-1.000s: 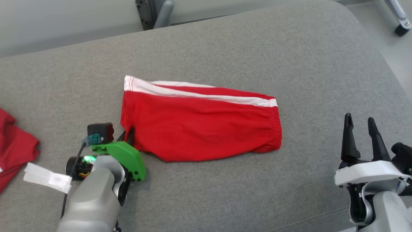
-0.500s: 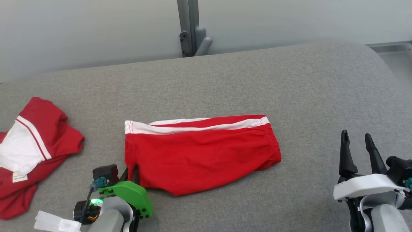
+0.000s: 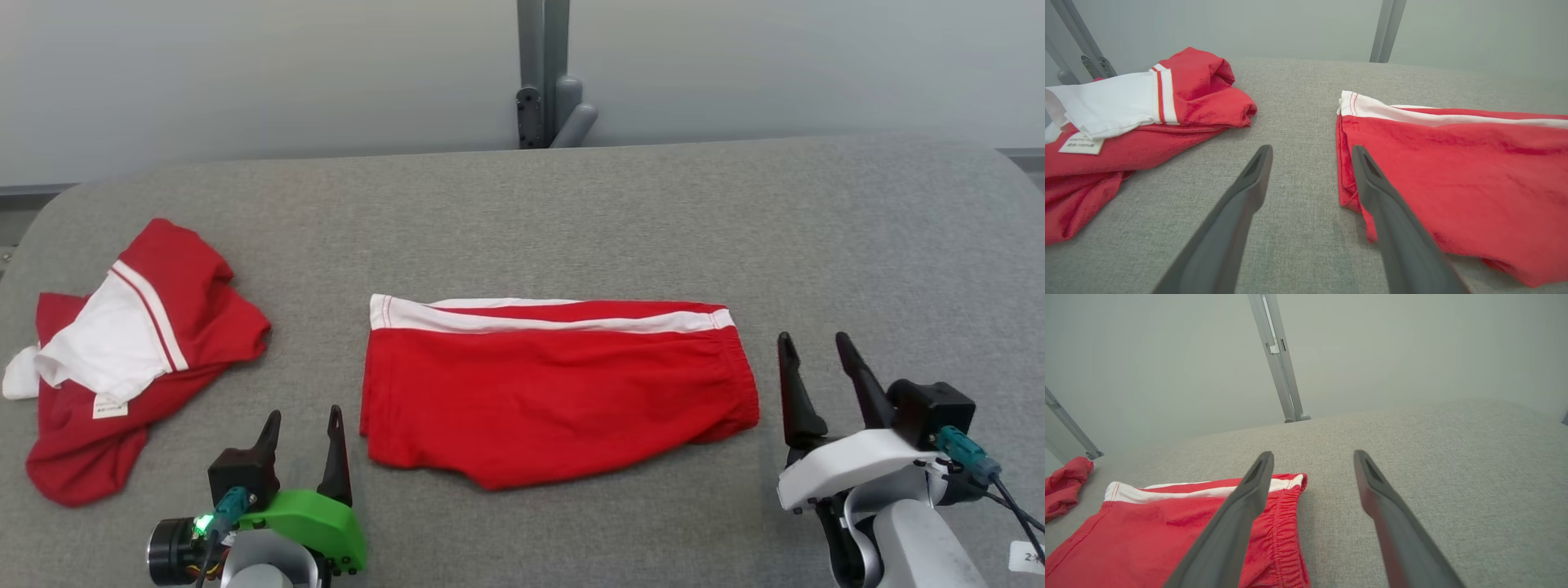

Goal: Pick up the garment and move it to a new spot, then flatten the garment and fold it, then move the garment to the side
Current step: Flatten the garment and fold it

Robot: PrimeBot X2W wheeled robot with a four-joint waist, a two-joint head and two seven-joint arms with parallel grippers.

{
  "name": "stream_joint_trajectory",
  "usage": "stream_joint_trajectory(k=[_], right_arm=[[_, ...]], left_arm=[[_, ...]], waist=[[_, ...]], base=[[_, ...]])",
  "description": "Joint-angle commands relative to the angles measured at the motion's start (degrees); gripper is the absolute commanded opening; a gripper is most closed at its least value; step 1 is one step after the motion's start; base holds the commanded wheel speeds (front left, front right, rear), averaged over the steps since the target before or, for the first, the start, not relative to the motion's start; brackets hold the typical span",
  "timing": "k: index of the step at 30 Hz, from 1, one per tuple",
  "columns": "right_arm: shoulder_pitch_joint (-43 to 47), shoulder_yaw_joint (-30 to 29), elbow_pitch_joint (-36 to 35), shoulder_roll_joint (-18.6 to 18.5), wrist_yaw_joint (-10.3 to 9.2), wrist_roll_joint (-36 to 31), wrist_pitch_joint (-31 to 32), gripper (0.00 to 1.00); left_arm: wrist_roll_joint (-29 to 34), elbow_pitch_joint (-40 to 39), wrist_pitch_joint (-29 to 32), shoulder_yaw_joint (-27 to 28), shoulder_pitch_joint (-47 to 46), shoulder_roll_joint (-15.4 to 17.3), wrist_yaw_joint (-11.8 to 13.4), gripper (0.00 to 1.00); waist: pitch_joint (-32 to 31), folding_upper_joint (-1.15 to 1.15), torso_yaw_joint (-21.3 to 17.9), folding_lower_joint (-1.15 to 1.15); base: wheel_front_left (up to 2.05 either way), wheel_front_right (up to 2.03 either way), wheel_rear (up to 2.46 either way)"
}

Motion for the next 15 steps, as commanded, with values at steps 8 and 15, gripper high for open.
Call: stream_joint_trajectory(k=[8,15], right_arm=[[-5.99,-1.17,17.05,-0.23,-0.06,-2.05,-0.16,1.0],[-7.95,-3.47,28.37,-0.24,-0.06,-1.52,-0.16,1.0]], left_arm=[[5.31,-2.73,0.03,2.23,2.53,-2.4,-2.91,1.0],[6.89,-2.51,0.03,4.01,3.44,-3.34,-4.67,1.0]], waist=[[1.38,0.0,9.41,0.0],[1.55,0.0,14.02,0.0]], base=[[0.0,0.0,0.0],[0.0,0.0,0.0]])
